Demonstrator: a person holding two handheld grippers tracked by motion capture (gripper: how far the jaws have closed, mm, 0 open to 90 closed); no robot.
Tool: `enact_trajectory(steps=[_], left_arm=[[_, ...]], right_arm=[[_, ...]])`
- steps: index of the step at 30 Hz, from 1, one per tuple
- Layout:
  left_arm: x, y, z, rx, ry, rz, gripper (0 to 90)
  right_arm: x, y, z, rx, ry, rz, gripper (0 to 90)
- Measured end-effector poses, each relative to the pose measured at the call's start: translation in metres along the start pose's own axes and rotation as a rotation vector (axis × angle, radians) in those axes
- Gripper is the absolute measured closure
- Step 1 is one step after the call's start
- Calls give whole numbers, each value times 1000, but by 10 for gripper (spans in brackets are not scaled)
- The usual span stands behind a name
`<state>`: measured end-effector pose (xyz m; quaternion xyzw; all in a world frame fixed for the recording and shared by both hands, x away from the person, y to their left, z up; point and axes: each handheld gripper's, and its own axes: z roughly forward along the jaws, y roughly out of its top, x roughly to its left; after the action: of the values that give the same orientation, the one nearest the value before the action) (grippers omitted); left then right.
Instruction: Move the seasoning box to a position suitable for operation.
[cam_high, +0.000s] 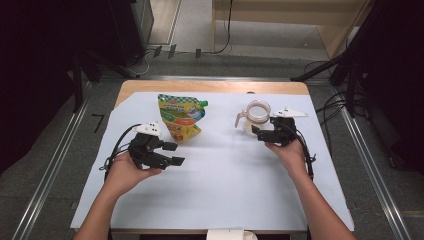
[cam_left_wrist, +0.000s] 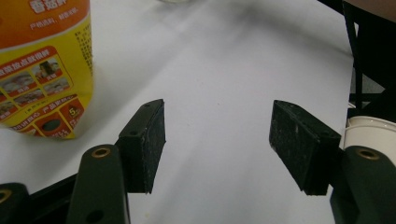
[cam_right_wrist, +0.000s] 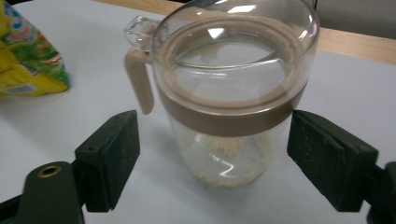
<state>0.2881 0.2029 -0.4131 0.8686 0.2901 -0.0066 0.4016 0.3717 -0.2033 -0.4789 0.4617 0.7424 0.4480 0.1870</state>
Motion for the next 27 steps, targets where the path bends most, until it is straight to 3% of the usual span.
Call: enact_trajectory(steps=[4,8,15,27], left_arm=[[-2,-1,1,5,-1,8,369],[-3,-2,3,-2,-14,-3,369],[-7,-1,11,15,-20,7,369],[-9,1,14,20,-23,6,374]], right_arm=[[-4,-3,16,-1,-29,23,177],[-8,-5,29,21,-15,20,134],[-4,-7,45,-31,-54,-1,108],[0,-6,46,-33,-84,-13,117]])
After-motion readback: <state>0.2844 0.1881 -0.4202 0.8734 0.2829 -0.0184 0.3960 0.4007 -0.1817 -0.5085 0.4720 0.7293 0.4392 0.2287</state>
